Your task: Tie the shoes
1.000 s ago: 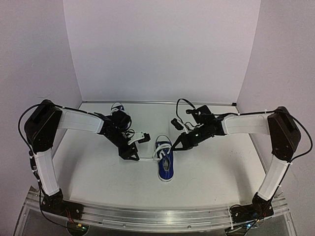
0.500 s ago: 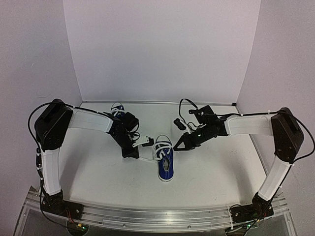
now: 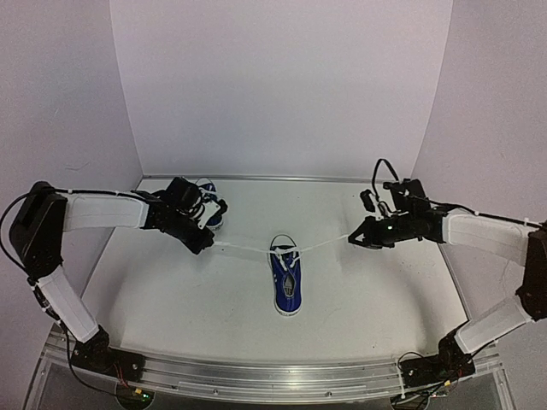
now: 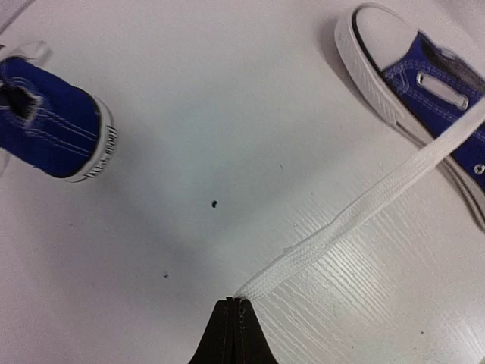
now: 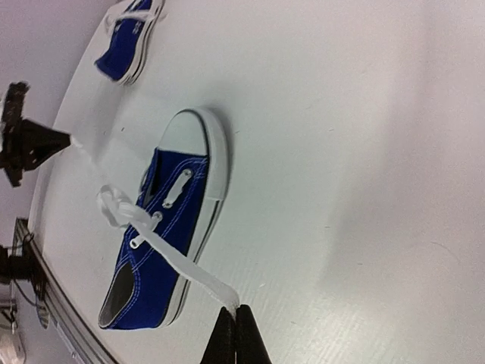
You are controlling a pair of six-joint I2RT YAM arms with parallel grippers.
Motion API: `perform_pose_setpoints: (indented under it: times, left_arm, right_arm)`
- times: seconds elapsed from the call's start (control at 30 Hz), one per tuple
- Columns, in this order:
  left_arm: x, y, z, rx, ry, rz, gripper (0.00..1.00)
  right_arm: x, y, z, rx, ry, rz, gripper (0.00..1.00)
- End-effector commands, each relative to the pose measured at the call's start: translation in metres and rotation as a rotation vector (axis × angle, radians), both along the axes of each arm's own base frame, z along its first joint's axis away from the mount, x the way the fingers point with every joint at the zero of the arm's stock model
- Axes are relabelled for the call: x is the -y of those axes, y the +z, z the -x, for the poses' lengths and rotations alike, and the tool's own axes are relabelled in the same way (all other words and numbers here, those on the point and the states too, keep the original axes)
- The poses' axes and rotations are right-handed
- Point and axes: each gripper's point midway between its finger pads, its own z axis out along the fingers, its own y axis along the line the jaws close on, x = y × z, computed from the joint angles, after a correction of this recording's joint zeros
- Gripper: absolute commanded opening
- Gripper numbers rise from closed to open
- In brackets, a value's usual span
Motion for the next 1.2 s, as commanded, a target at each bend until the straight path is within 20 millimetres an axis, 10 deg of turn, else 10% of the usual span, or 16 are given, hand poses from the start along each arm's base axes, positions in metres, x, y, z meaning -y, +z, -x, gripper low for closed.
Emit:
perform_pose_setpoints:
  times: [0.0,0.63,1.17]
  left_arm:
    - [-0.015,0.051,-0.021,0.083,0.269,0.190,0.00]
    - [-0.128,0.011,0.024,0.026,0.835,0.114,0.00]
    - [-0.184,-0.014,0.033,-0.018,1.041,0.078,0.00]
  right_arm:
    - [0.041,0.013,-0.006,0.043,-0.214,0.022,0.00]
    - [0.136,-0.077,0.046,-0.200,-0.665,0.232,0.00]
    - [0.186,-0.099,0.059,-0.262,-0.917,0.312,0.00]
